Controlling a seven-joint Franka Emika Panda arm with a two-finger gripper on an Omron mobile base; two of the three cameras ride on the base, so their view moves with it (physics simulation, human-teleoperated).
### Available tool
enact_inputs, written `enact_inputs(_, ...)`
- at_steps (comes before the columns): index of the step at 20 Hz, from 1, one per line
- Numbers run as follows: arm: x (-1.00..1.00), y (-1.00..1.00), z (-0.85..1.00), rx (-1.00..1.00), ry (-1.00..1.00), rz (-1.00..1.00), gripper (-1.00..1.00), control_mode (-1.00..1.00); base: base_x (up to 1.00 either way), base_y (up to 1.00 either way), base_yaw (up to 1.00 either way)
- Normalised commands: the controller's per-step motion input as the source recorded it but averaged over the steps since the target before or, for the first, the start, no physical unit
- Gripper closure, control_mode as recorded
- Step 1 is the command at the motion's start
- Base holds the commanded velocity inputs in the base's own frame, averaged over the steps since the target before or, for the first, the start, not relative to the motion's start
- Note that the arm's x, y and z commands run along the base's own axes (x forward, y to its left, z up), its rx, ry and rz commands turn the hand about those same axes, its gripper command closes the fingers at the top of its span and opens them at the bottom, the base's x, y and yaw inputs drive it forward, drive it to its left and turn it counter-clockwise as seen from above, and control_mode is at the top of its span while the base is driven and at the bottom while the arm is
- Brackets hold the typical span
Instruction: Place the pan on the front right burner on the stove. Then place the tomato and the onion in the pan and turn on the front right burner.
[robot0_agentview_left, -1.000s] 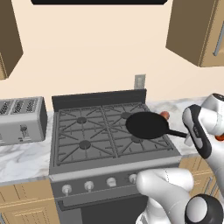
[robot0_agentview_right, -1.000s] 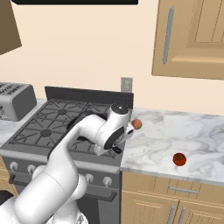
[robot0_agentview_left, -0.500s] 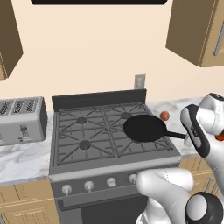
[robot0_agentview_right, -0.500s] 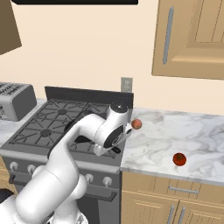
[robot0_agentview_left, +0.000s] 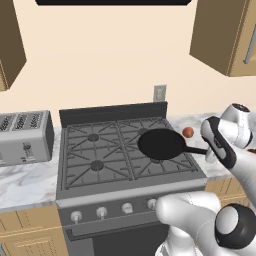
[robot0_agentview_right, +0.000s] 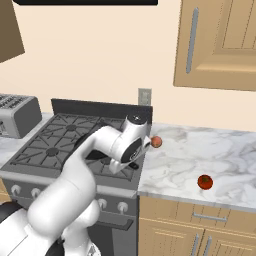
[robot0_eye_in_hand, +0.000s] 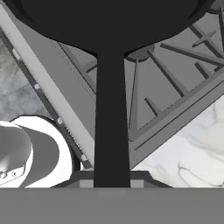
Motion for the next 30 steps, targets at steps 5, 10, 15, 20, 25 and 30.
enact_inputs(5, 0.08, 0.0, -0.07, 0.0, 0.02, 0.03, 1.0, -1.0, 0.0, 0.0, 0.0)
enact_inputs(10, 0.05, 0.0, -0.14, -0.02, 0.04, 0.02, 1.0, -1.0, 0.0, 0.0, 0.0)
enact_inputs(15, 0.07, 0.0, -0.06, -0.02, 0.02, 0.01, 1.0, -1.0, 0.0, 0.0, 0.0)
enact_inputs(20, 0.09, 0.0, -0.01, -0.02, 0.0, 0.01, 1.0, -1.0, 0.0, 0.0, 0.0)
enact_inputs(25, 0.04, 0.0, -0.06, -0.02, 0.01, 0.01, 1.0, -1.0, 0.0, 0.0, 0.0)
enact_inputs(30, 0.07, 0.0, -0.17, -0.02, 0.01, 0.0, 1.0, -1.0, 0.0, 0.0, 0.0)
